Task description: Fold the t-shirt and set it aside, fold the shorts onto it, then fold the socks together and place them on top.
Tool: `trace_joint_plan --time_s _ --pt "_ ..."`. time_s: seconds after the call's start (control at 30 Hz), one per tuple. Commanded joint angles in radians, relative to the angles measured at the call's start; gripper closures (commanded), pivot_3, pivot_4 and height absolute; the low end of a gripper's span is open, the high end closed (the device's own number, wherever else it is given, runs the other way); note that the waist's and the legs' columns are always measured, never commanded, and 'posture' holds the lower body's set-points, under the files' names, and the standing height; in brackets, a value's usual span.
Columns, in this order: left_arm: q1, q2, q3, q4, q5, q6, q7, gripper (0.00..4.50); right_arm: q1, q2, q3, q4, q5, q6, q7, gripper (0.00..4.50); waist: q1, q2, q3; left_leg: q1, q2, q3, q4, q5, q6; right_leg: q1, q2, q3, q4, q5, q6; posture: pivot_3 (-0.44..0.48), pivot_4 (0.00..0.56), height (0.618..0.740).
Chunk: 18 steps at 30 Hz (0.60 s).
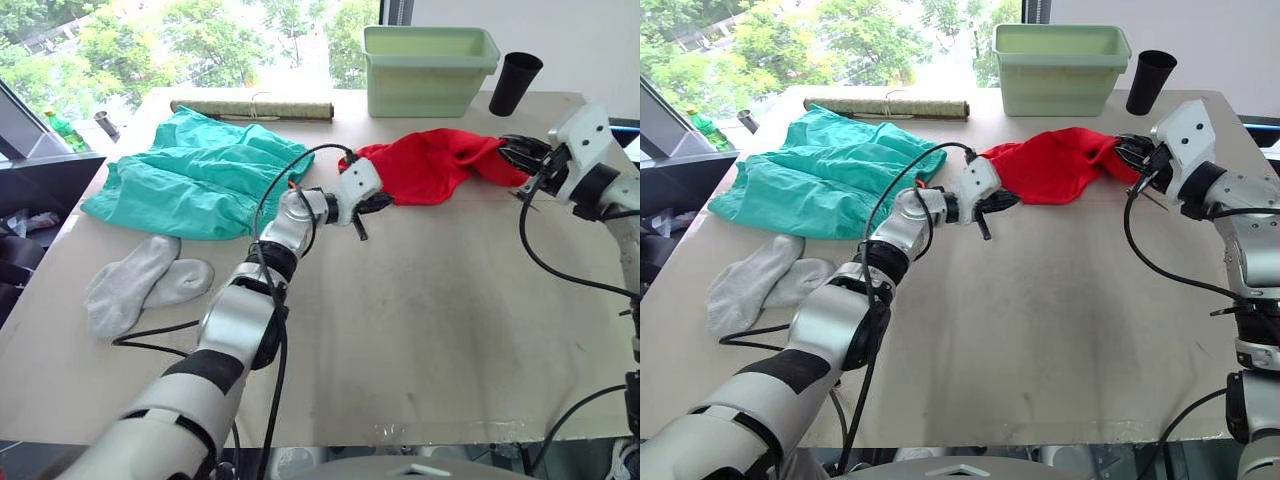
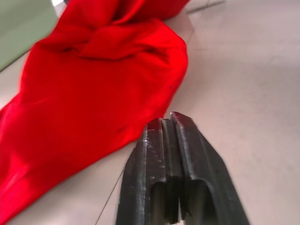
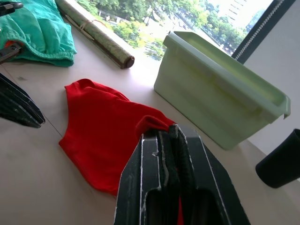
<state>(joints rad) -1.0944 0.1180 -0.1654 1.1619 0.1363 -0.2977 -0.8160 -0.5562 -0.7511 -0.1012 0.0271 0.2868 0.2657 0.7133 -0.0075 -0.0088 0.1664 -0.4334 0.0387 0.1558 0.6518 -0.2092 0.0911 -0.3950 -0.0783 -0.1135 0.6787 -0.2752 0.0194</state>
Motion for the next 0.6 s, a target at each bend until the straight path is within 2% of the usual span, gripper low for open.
trace_joint_plan --time_s 0.03,0.07,0.1,0.37,0.6 --pt "-0.049 -0.067 -0.060 0.039 0.082 -0.036 0.124 2.97 0.027 0.010 -0.044 -0.031 -0.009 -0.006 -0.035 4.50 0.005 0.000 0.000 0.000 0.000 0.000 0.000 0.000 0.000 0.000 0.000 0.000 0.000 0.000 0.000 0.000 0.150 0.737" --pt "-0.059 -0.084 -0.076 0.059 0.103 -0.032 0.155 2.25 0.035 0.014 -0.048 -0.032 -0.010 -0.006 -0.042 4.50 0.005 0.000 0.000 0.000 0.000 0.000 0.000 0.000 0.000 0.000 0.000 0.000 0.000 0.000 0.000 0.000 0.150 0.737" --pt "-0.068 -0.100 -0.087 0.077 0.121 -0.024 0.182 2.10 0.040 0.019 -0.050 -0.033 -0.010 -0.005 -0.049 4.50 0.005 0.000 0.000 0.000 0.000 0.001 0.000 0.000 0.000 0.000 0.000 0.000 0.000 0.000 0.000 0.000 0.150 0.737" --pt "-0.178 -0.177 -0.122 0.178 0.218 0.079 0.442 2.10 0.073 0.025 -0.077 -0.037 -0.020 -0.008 -0.087 4.50 -0.002 0.000 0.000 0.000 0.000 0.001 -0.001 0.000 0.000 -0.001 0.000 0.000 0.000 0.000 0.000 0.000 0.150 0.737" --pt "-0.196 -0.178 -0.132 0.198 0.262 0.116 0.498 2.10 0.159 0.040 -0.126 -0.116 -0.001 0.013 -0.132 4.50 0.000 0.000 0.000 0.000 0.000 0.001 -0.001 0.000 0.000 -0.001 0.000 0.000 0.000 0.000 0.000 0.000 0.150 0.737"
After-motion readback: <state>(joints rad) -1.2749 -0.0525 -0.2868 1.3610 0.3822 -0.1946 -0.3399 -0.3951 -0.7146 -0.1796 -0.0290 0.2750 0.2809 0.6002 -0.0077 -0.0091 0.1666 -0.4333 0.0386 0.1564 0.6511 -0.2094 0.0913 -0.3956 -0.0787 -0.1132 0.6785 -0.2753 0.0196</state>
